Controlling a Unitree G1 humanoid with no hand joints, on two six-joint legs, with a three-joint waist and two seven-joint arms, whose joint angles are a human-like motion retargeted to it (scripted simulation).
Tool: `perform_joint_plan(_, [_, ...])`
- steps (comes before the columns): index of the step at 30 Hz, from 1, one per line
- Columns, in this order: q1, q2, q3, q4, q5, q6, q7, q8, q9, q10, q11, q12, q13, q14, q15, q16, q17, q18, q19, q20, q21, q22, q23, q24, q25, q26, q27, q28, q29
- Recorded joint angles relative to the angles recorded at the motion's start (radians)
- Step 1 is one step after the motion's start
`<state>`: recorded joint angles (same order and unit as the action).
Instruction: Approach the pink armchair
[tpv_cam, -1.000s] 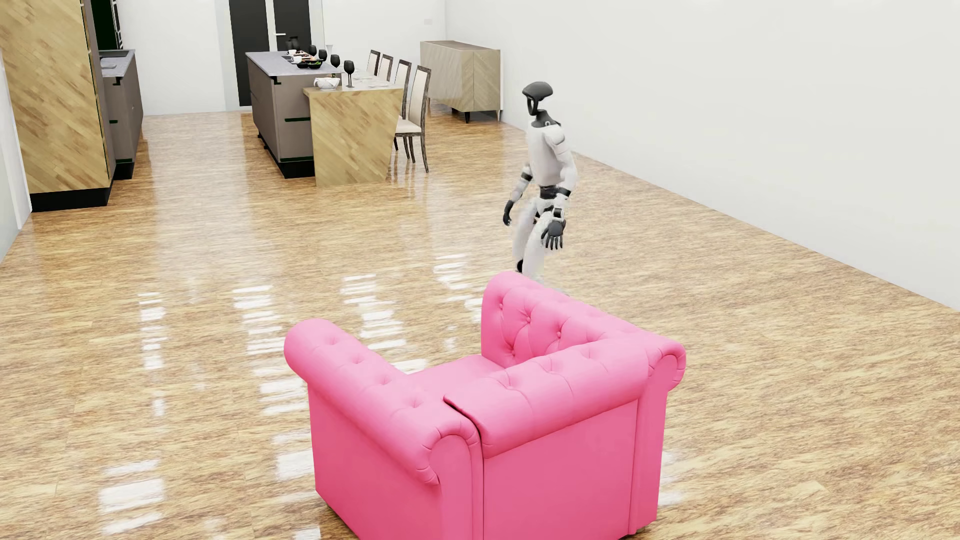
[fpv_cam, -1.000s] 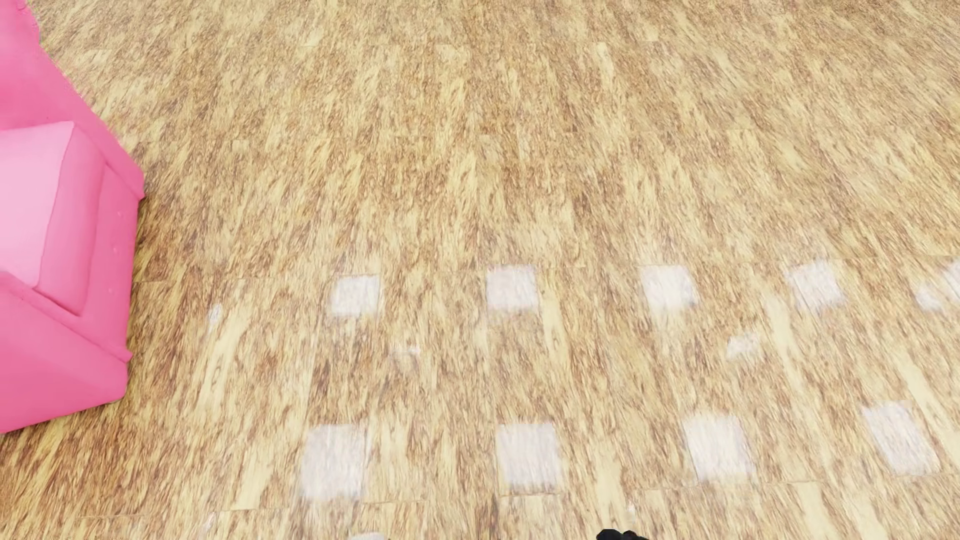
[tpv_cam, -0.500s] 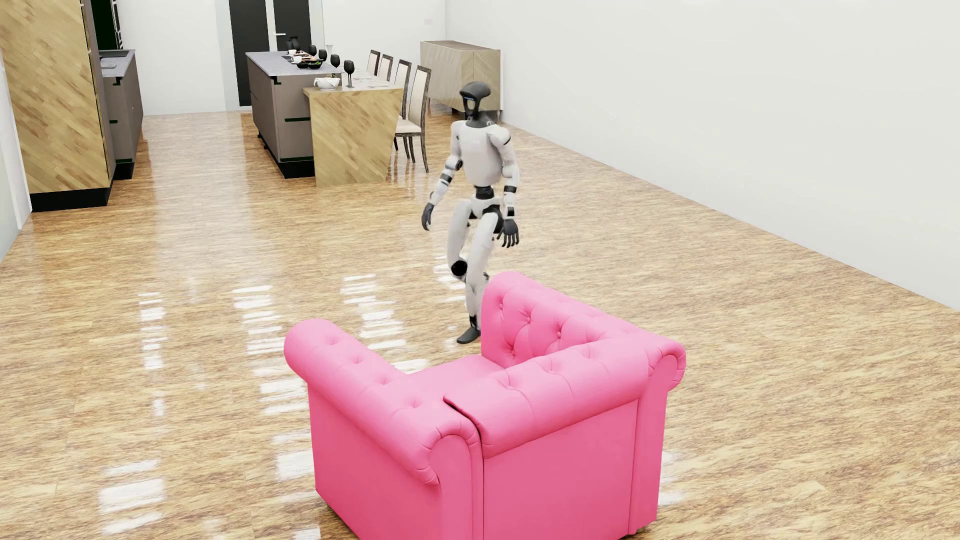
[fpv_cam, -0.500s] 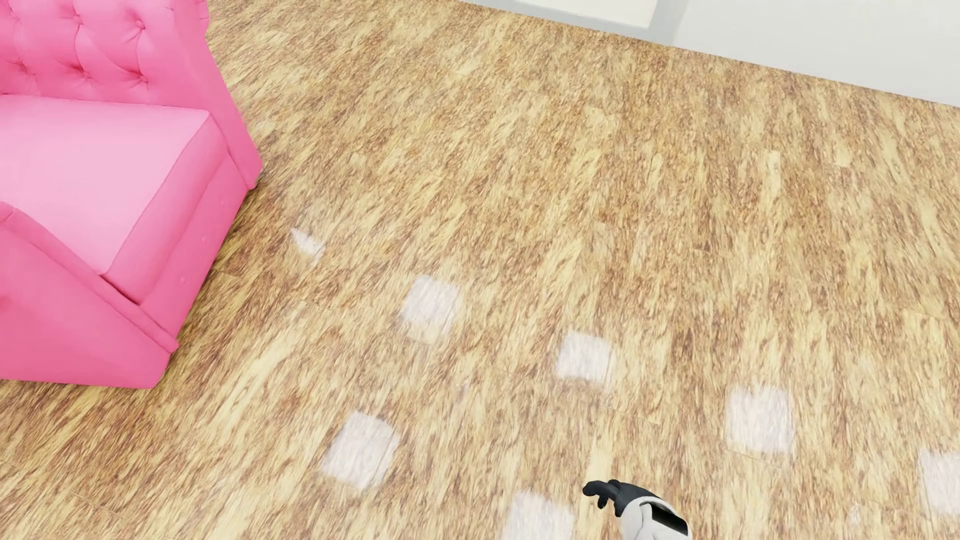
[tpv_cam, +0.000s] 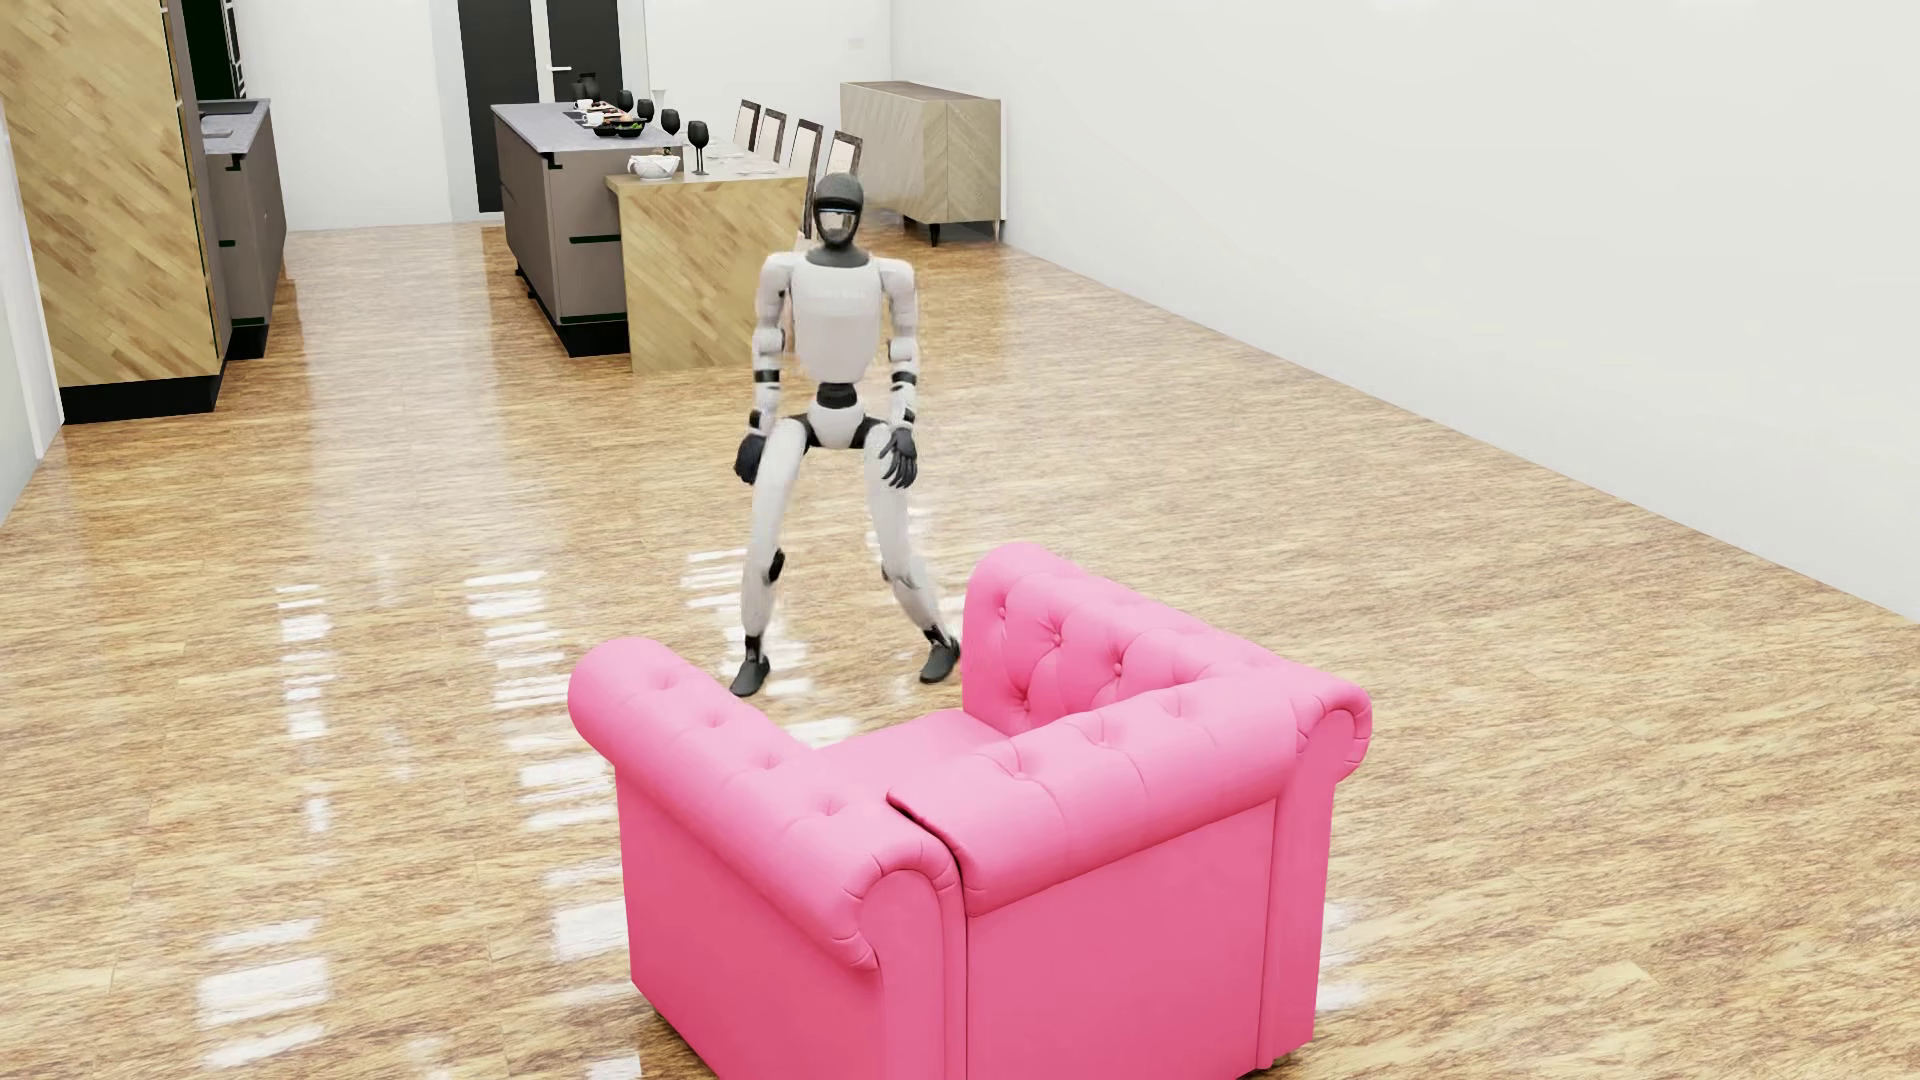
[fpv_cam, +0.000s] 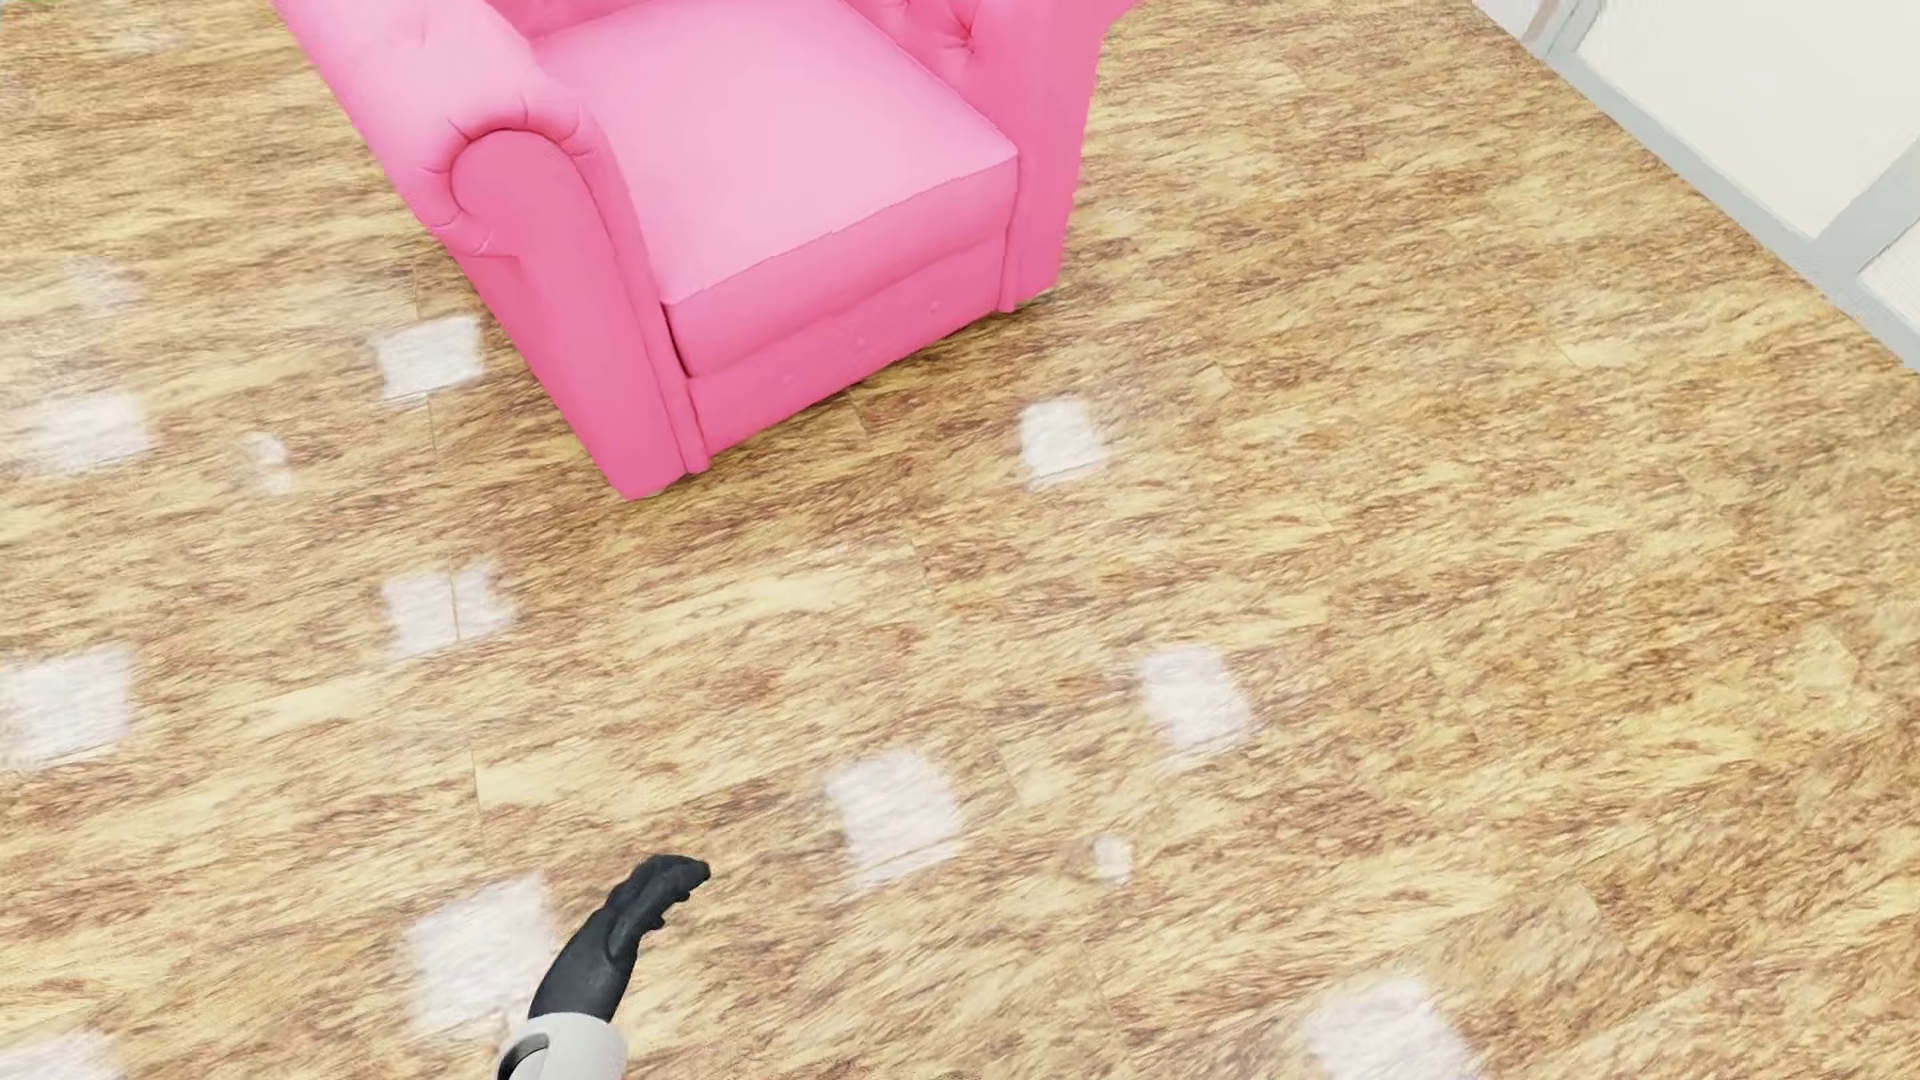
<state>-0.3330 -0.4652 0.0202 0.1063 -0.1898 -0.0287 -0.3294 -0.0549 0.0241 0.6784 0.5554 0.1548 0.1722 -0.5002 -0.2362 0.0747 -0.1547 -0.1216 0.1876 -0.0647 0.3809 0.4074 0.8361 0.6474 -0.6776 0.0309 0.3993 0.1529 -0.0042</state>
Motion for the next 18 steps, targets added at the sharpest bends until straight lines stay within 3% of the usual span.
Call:
perform_joint_plan(2, [-0.035, 0.045, 0.004, 0.175, 0.037, 0.022, 0.337, -0.12, -0.005, -0.002, -0.042, 0.048, -0.058, 0.082, -0.001, -0.017, -0.049, 0.135, -0.047, -0.014, 0.067, 0.015, -0.025, -0.01, -0.088, 0.001, 0.008, 0.032, -0.028])
perform_joint_plan(3, [-0.035, 0.077, 0.006, 0.22, 0.053, 0.029, 0.469, -0.18, -0.009, 0.008, -0.074, 0.056, -0.059, 0.074, 0.0, 0.005, -0.069, 0.14, -0.067, -0.054, 0.058, 0.032, -0.072, 0.009, -0.088, -0.003, -0.006, -0.018, -0.041])
perform_joint_plan(5, [-0.049, 0.134, 0.006, 0.184, 0.07, 0.036, 0.537, -0.304, -0.014, 0.086, -0.112, 0.043, 0.002, 0.038, -0.011, 0.059, -0.08, 0.019, -0.098, -0.122, -0.046, 0.059, -0.217, 0.07, -0.005, -0.012, -0.064, -0.164, -0.084])
perform_joint_plan(6, [-0.05, 0.155, 0.002, 0.142, 0.073, 0.04, 0.547, -0.366, -0.016, 0.109, -0.116, 0.031, 0.055, 0.039, -0.023, 0.069, -0.078, -0.04, -0.112, -0.133, -0.103, 0.06, -0.302, 0.102, 0.052, -0.005, -0.097, -0.201, -0.108])
perform_joint_plan(7, [-0.033, 0.172, -0.004, 0.106, 0.071, 0.045, 0.586, -0.425, -0.02, 0.097, -0.117, 0.024, 0.101, 0.044, -0.033, 0.062, -0.07, -0.014, -0.126, -0.13, -0.151, 0.053, -0.375, 0.124, 0.091, 0.003, -0.121, -0.198, -0.129])
perform_joint_plan(8, [0.009, 0.181, -0.013, 0.107, 0.066, 0.049, 0.686, -0.481, -0.024, 0.035, -0.109, 0.025, 0.133, 0.035, -0.041, 0.046, -0.06, 0.071, -0.137, -0.116, -0.185, 0.039, -0.43, 0.131, 0.1, 0.011, -0.135, -0.168, -0.145])
perform_joint_plan(9, [0.065, 0.182, -0.021, 0.119, 0.057, 0.054, 0.805, -0.526, -0.027, -0.066, -0.089, 0.031, 0.152, 0.01, -0.048, 0.028, -0.047, 0.122, -0.145, -0.102, -0.208, 0.022, -0.468, 0.118, 0.08, 0.012, -0.139, -0.133, -0.154])
perform_joint_plan(10, [0.105, 0.173, -0.024, 0.1, 0.038, 0.058, 0.84, -0.554, -0.028, -0.168, -0.05, 0.035, 0.16, 0.0, -0.049, 0.014, -0.031, 0.142, -0.147, -0.098, -0.231, 0.008, -0.494, 0.092, 0.044, 0.007, -0.141, -0.108, -0.157])
perform_joint_plan(12, [0.126, 0.087, -0.025, 0.047, -0.059, 0.057, 0.773, -0.554, -0.017, -0.26, 0.164, 0.027, 0.156, 0.027, 0.02, 0.02, 0.008, 0.14, -0.123, -0.127, -0.274, 0.001, -0.525, 0.053, -0.027, -0.001, -0.158, -0.105, -0.156])
perform_joint_plan(13, [0.125, 0.006, -0.028, 0.03, -0.128, 0.052, 0.756, -0.519, -0.009, -0.267, 0.322, 0.025, 0.147, 0.038, 0.108, 0.032, 0.022, 0.134, -0.107, -0.144, -0.284, 0.001, -0.534, 0.056, -0.055, -0.006, -0.177, -0.115, -0.153])
perform_joint_plan(14, [0.123, -0.097, -0.031, 0.018, -0.186, 0.047, 0.748, -0.451, -0.001, -0.264, 0.478, 0.027, 0.133, 0.036, 0.191, 0.046, 0.031, 0.129, -0.124, -0.155, -0.283, 0.0, -0.541, 0.061, -0.081, -0.01, -0.199, -0.127, -0.145])
perform_joint_plan(15, [0.12, -0.187, -0.033, 0.005, -0.223, 0.04, 0.743, -0.38, 0.005, -0.258, 0.586, 0.038, 0.123, 0.032, 0.215, 0.055, 0.031, 0.125, -0.131, -0.16, -0.28, -0.007, -0.553, 0.056, -0.108, -0.017, -0.229, -0.137, -0.135])
perform_joint_plan(16, [0.12, -0.246, -0.031, -0.006, -0.25, 0.031, 0.738, -0.334, 0.008, -0.259, 0.623, 0.054, 0.109, 0.032, 0.186, 0.058, 0.043, 0.121, -0.116, -0.157, -0.274, -0.022, -0.56, 0.043, -0.136, -0.02, -0.255, -0.144, -0.135])
perform_joint_plan(18, [0.124, -0.252, -0.026, -0.016, -0.289, 0.013, 0.729, -0.346, 0.005, -0.273, 0.461, 0.067, 0.105, 0.037, 0.112, 0.052, 0.076, 0.107, -0.096, -0.145, -0.286, -0.044, -0.595, -0.002, -0.154, -0.002, -0.31, -0.133, -0.139])
